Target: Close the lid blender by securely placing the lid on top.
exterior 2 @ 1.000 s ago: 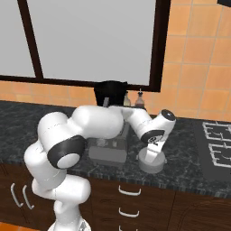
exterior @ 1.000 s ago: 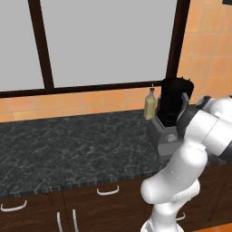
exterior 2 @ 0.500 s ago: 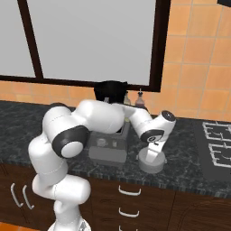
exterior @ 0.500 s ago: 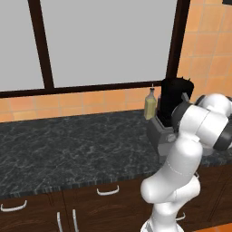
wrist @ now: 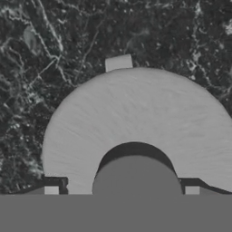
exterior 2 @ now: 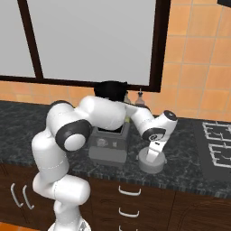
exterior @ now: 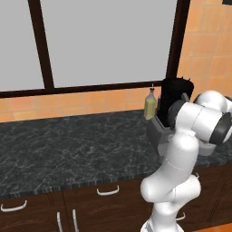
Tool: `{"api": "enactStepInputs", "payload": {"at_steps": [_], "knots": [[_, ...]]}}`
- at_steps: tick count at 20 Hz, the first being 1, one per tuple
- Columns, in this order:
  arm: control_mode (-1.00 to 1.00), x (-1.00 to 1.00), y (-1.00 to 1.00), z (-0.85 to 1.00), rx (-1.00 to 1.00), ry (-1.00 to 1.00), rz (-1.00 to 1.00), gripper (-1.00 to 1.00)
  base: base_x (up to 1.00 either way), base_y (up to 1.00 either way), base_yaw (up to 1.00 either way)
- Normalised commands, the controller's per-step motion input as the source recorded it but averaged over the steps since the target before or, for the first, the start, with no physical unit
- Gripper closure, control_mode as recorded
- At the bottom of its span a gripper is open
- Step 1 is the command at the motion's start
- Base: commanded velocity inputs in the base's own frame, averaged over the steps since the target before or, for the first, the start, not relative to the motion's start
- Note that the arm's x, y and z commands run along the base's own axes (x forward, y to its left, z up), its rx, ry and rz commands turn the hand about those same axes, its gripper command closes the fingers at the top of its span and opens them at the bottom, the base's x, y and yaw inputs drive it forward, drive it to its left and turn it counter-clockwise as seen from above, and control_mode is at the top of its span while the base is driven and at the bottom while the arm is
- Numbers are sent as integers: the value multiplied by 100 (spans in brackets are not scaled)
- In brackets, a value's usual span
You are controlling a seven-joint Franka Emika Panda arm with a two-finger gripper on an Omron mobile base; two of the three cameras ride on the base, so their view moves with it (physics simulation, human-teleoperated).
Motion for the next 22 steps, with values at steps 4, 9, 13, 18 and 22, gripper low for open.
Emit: {"api": "enactStepInputs", "payload": {"at_steps": [4,9,13,18,22], "knots": [[-100,-3,0,-64,-4,0,0,100,0,0,0],[-100,-21,3,-50,-1,0,0,100,0,0,0],[-100,-15,16,-18,-1,1,-1,100,0,0,0],[-100,-36,-7,80,0,0,-1,100,0,0,0],[-100,-33,-4,100,0,-1,0,100,0,0,0]]}}
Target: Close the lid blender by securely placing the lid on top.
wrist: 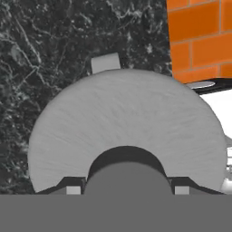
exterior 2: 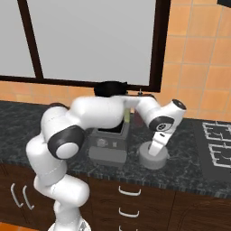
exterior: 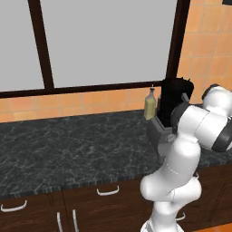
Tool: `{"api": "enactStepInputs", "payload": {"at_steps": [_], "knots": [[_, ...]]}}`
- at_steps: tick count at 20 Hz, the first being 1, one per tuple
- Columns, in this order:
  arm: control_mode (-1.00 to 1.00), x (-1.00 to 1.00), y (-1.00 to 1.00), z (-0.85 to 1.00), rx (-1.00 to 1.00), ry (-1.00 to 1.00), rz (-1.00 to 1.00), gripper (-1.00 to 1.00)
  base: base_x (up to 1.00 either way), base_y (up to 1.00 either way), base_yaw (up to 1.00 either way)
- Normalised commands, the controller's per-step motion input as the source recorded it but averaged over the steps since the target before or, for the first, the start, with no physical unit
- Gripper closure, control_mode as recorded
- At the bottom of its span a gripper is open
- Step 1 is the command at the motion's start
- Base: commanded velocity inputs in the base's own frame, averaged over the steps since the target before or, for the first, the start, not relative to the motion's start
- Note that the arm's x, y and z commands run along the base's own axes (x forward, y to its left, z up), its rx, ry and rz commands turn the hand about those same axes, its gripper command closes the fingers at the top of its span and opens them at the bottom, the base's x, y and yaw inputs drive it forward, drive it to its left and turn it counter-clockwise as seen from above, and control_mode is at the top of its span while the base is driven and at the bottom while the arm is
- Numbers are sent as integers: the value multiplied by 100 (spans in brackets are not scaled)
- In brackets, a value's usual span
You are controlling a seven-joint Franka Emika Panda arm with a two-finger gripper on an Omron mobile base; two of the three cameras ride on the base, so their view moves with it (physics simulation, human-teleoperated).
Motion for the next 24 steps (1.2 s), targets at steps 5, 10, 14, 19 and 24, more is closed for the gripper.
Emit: {"api": "enactStepInputs", "payload": {"at_steps": [5,10,14,19,24], "knots": [[-100,-48,-1,100,0,-12,0,100,0,0,0],[-100,-71,0,78,0,-26,0,100,0,0,0],[-100,-39,0,99,0,-19,0,100,0,0,0],[-100,-8,21,100,0,-15,0,100,0,0,0],[-100,-7,39,100,0,-10,0,100,0,0,0]]}}
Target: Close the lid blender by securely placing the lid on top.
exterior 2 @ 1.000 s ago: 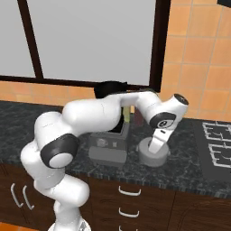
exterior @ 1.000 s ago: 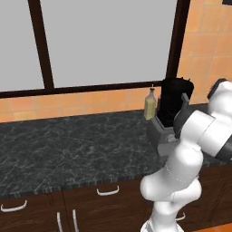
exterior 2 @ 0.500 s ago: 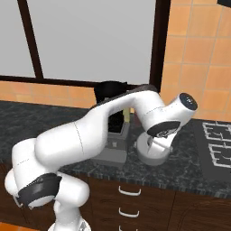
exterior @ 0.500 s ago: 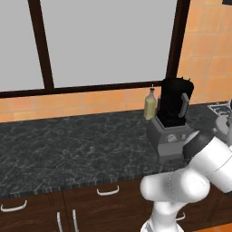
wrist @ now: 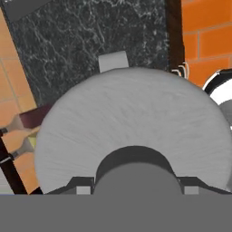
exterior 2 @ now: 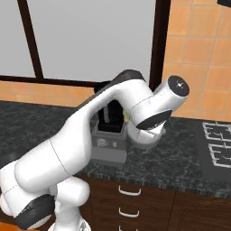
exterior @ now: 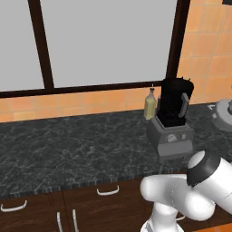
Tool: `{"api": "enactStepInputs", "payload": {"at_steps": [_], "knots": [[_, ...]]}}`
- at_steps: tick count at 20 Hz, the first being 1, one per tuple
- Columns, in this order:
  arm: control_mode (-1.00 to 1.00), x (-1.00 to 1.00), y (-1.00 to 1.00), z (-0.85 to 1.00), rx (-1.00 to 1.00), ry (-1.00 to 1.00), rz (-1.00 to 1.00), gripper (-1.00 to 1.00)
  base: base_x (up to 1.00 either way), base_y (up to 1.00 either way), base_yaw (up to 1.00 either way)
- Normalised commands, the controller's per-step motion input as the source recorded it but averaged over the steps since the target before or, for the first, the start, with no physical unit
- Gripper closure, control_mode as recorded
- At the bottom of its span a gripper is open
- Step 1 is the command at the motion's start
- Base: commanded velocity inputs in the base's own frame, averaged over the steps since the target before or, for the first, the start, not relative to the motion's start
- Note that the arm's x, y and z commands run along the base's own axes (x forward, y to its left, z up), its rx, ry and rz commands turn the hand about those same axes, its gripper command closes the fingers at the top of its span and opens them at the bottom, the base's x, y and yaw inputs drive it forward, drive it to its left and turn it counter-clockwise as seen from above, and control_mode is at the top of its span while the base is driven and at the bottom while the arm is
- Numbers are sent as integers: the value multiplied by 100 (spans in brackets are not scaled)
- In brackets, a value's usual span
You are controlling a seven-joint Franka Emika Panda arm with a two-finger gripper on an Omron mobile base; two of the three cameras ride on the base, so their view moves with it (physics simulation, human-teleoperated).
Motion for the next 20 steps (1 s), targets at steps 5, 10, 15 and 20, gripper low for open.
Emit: {"api": "enactStepInputs", "payload": {"at_steps": [5,10,15,20], "knots": [[-100,2,64,85,0,-3,2,100,0,0,0],[-100,17,58,79,0,-3,6,100,0,0,0],[-100,43,48,73,0,-1,1,100,0,0,0],[-100,62,38,49,0,1,0,100,0,0,0]]}}
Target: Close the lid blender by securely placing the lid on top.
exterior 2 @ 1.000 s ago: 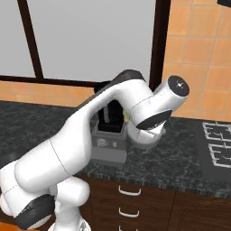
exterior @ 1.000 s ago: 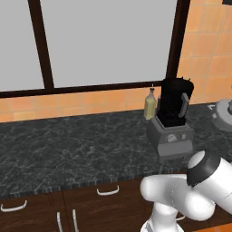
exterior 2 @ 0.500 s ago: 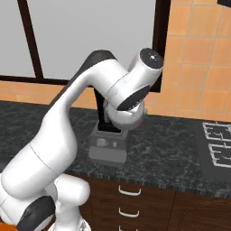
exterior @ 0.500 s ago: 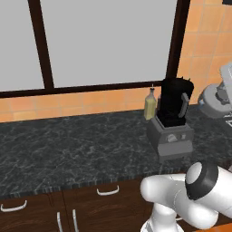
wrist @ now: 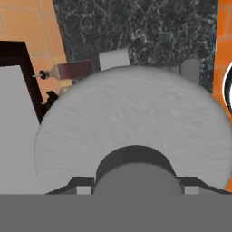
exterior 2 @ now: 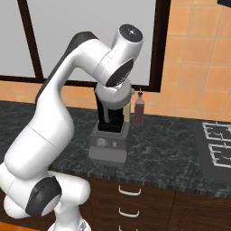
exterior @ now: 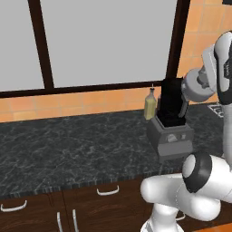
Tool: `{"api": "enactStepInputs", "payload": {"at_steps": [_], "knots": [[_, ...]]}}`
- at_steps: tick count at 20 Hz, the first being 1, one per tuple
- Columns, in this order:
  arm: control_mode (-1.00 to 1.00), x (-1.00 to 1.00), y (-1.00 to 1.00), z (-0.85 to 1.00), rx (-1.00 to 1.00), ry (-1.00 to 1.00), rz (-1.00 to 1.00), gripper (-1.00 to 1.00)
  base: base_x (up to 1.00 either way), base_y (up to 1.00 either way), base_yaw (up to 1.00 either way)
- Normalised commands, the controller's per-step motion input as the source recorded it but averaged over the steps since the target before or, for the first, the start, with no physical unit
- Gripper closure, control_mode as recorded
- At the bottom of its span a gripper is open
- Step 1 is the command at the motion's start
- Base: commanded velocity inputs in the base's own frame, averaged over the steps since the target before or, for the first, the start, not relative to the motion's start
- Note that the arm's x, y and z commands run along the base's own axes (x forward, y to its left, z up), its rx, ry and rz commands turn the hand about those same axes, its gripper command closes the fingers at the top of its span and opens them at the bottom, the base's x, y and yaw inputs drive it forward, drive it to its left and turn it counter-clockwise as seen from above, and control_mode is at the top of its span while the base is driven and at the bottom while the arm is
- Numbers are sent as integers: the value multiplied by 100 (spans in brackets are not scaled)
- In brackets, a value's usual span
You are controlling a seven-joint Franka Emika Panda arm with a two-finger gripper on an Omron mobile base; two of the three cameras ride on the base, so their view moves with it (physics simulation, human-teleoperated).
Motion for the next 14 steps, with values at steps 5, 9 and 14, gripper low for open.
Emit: {"api": "enactStepInputs", "payload": {"at_steps": [5,9,14], "knots": [[-100,68,30,21,0,11,0,100,0,0,0],[-100,78,14,33,0,12,3,100,0,0,0],[-100,7,0,49,0,0,5,100,0,0,0]]}}
